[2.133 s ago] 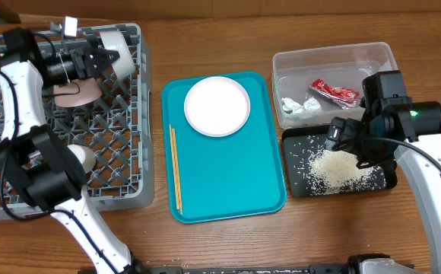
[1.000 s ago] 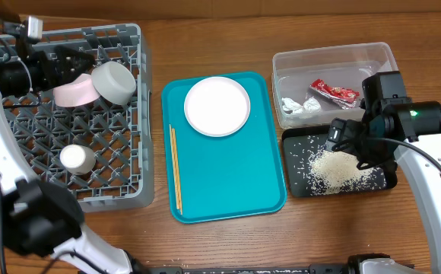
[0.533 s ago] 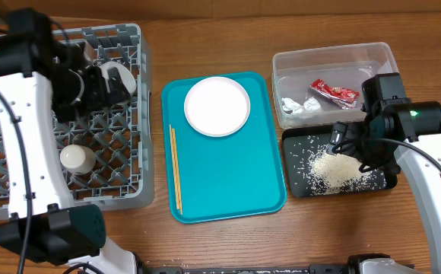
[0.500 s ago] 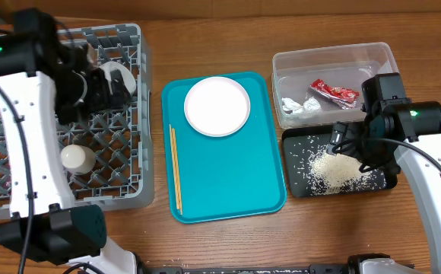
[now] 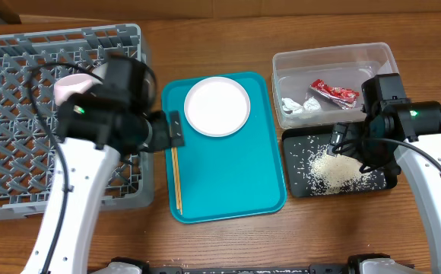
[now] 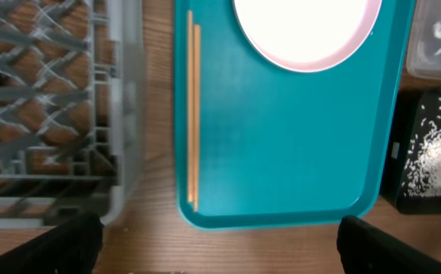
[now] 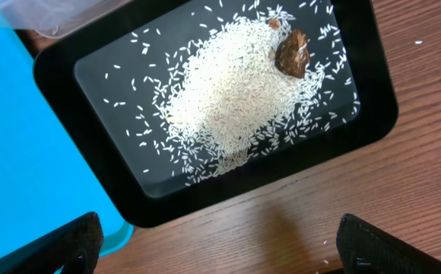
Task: Sort waste into correct bins and load items into the dishwasher
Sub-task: 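Reach the left gripper down to the wooden chopsticks on the tray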
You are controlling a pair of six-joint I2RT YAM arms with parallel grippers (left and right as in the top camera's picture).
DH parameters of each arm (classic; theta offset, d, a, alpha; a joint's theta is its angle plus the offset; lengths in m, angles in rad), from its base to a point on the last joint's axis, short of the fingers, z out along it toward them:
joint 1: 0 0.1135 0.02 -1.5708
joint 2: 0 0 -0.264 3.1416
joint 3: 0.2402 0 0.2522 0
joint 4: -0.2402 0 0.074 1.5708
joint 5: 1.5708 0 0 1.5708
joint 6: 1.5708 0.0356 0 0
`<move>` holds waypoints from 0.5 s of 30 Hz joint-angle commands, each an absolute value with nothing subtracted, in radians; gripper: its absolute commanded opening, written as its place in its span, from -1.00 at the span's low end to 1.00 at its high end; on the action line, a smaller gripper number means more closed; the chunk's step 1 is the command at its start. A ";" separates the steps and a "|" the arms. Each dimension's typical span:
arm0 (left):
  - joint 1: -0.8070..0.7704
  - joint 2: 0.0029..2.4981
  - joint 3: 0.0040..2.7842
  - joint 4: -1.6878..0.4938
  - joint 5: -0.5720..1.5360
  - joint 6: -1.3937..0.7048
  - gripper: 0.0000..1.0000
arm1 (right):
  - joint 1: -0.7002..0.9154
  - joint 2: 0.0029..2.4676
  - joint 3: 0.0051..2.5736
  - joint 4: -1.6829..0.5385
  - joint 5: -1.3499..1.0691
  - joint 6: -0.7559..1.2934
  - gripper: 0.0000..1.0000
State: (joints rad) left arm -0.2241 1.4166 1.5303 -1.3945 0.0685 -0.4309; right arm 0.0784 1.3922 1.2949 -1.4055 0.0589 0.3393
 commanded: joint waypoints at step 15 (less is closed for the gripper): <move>-0.337 1.758 1.109 -0.914 0.052 -0.575 1.00 | 0.076 1.382 1.303 -1.401 0.070 0.341 1.00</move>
State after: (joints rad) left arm -0.3336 1.7046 1.1156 -0.9264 0.0517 -0.5709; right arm 0.0784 1.3922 1.2949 -1.4055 0.0593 0.3397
